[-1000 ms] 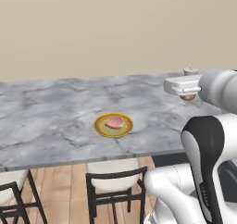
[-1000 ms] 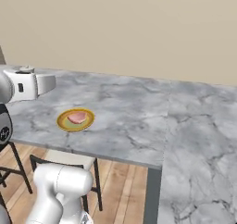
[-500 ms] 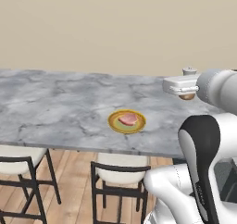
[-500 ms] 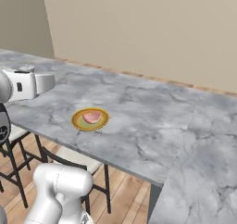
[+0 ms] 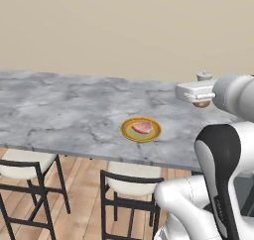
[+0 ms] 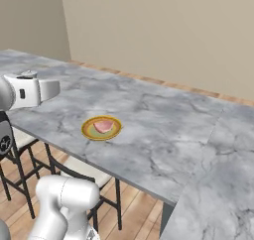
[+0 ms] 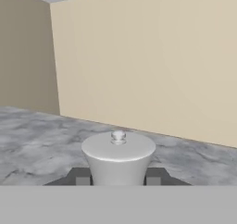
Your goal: Retrieve the shaker from the cabinet and place it next the steak on a plate on the dining table.
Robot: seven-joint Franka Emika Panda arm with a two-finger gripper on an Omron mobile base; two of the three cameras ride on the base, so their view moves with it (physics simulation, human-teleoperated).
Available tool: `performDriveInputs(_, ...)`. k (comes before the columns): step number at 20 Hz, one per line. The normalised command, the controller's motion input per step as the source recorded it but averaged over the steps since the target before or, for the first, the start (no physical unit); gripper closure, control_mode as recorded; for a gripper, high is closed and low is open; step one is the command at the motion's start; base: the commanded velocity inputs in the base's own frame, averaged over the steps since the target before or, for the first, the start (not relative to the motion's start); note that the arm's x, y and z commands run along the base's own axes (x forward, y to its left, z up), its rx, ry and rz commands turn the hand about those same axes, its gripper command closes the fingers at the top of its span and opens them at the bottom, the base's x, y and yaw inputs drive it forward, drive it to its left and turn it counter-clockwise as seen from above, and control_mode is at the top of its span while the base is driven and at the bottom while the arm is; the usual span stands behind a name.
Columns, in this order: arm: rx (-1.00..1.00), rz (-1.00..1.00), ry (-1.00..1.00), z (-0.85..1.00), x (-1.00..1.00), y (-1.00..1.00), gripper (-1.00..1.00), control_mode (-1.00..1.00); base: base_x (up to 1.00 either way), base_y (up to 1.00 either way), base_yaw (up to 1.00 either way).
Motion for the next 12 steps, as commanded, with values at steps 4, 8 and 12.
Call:
performDriveInputs(4,0.00,0.00,0.00,0.00,0.00,0.00,1.00,1.00,0.57,-0.35,0.05)
performDriveInputs(8,0.01,0.17,0.26,-0.28,0.61,-0.31,1.00,-1.00,0.16,-0.08,0.01)
performDriveInputs(12,0.00,0.26,0.27,-0.59,0.79,-0.44,1.00,-1.00,0.00,0.00,0.00)
